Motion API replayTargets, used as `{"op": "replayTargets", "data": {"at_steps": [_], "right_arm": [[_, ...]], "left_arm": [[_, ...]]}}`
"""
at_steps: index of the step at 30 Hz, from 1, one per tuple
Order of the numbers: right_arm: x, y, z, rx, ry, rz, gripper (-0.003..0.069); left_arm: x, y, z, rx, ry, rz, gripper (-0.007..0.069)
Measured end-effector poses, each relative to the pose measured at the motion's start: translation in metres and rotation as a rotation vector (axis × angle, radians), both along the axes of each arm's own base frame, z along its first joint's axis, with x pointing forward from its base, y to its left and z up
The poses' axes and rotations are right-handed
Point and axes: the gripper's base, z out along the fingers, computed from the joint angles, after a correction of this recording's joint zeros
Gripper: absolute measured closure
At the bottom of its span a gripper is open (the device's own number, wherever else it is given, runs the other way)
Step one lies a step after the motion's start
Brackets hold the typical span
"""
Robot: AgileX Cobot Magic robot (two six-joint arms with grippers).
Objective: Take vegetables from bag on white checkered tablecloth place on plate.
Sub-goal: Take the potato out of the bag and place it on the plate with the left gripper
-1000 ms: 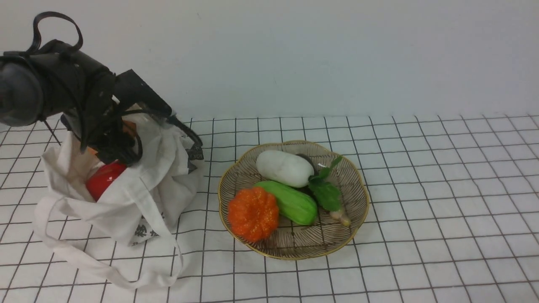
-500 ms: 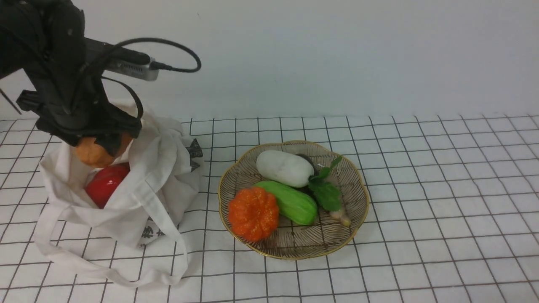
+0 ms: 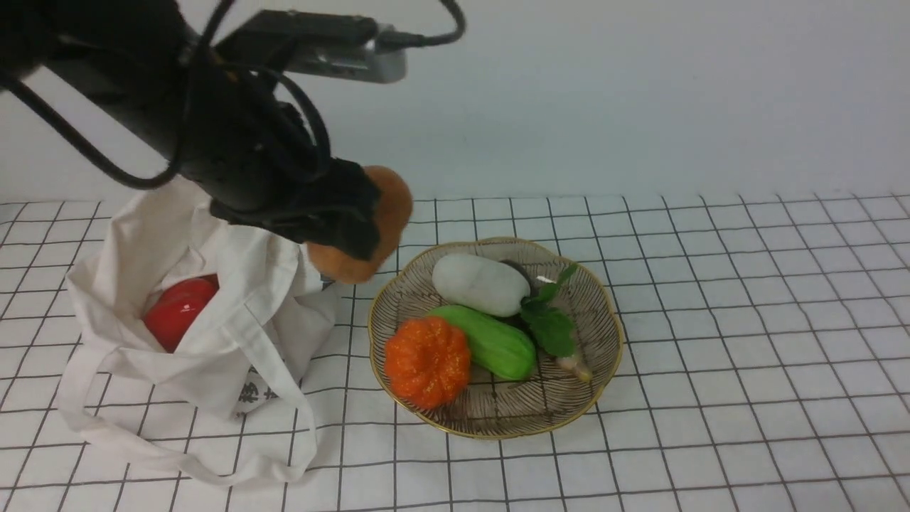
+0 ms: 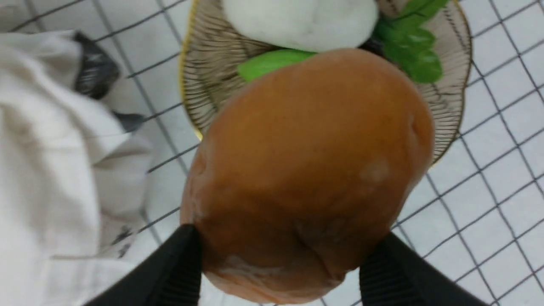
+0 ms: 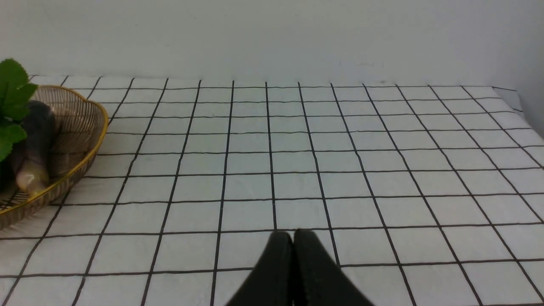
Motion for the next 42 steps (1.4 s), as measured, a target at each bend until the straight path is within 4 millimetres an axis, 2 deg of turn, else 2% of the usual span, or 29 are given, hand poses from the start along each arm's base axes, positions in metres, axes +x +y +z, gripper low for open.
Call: {"op": "replayTargets", "data": {"at_steps": [2, 4, 8, 9, 10, 15, 20, 26, 29, 31, 33, 37, 40, 42], "right_arm": [[0.0, 0.0, 0.0, 0.0, 0.0, 0.0, 0.0675], [0.0, 0.0, 0.0, 0.0, 0.0, 0.0, 0.0675], [0.0, 0.0, 0.0, 0.0, 0.0, 0.0, 0.0675], [0.0, 0.0, 0.0, 0.0, 0.0, 0.0, 0.0675], [0.0, 0.0, 0.0, 0.0, 0.0, 0.0, 0.0675], [0.0, 0.0, 0.0, 0.0, 0.0, 0.0, 0.0675], [0.0, 0.0, 0.0, 0.0, 0.0, 0.0, 0.0675], [0.0, 0.0, 0.0, 0.0, 0.0, 0.0, 0.0675], [0.0, 0.0, 0.0, 0.0, 0.0, 0.0, 0.0675], [0.0, 0.0, 0.0, 0.0, 0.0, 0.0, 0.0675], [0.0, 0.0, 0.0, 0.0, 0.0, 0.0, 0.0675], [0.0, 0.0, 0.0, 0.0, 0.0, 0.0, 0.0675], [0.0, 0.0, 0.0, 0.0, 0.0, 0.0, 0.0675], [0.0, 0.0, 0.0, 0.0, 0.0, 0.0, 0.0675]], "left_arm": [[0.002, -0.013, -0.009, -0.012, 0.015, -0.029, 0.02], [0.005, -0.039, -0.029, -0.021, 0.053, -0.103, 0.02], [-0.004, -0.084, -0.058, 0.005, 0.097, -0.26, 0.0201], [-0.006, -0.088, -0.06, 0.006, 0.097, -0.271, 0.0201], [-0.009, -0.104, -0.072, 0.015, 0.098, -0.314, 0.0201], [-0.006, -0.133, -0.105, 0.029, 0.071, -0.349, 0.0201], [0.003, -0.139, -0.133, 0.098, 0.055, -0.363, 0.0201], [0.008, -0.138, -0.141, 0.137, 0.037, -0.351, 0.0201], [0.009, -0.137, -0.141, 0.132, 0.039, -0.32, 0.0201], [0.01, -0.137, -0.141, 0.137, 0.037, -0.298, 0.0172], [0.012, -0.135, -0.14, 0.147, 0.033, -0.264, 0.0091], [0.015, -0.135, -0.133, 0.162, 0.039, -0.22, 0.0013], [0.016, -0.134, -0.125, 0.182, 0.058, -0.197, 0.0017], [0.018, -0.134, -0.114, 0.195, 0.064, -0.185, 0.0072]]}}
